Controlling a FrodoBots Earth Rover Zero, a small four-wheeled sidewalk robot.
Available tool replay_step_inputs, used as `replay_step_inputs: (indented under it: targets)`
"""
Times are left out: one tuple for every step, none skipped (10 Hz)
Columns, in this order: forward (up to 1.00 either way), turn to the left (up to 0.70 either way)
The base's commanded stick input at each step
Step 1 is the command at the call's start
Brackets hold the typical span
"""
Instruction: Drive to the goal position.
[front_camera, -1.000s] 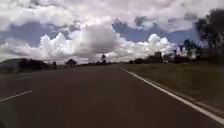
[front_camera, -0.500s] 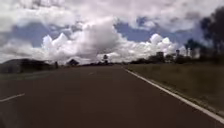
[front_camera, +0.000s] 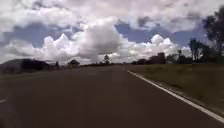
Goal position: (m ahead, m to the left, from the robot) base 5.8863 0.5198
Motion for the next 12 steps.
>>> replay_step_inputs:
  targets:
    - [1.00, 0.00]
    - [1.00, 0.00]
    - [1.00, 0.00]
    - [1.00, 0.00]
    - [1.00, 0.00]
    - [1.00, 0.00]
    - [1.00, 0.00]
    - [1.00, 0.00]
    - [1.00, 0.00]
    - [1.00, 0.00]
    - [1.00, 0.00]
    - [1.00, 0.00]
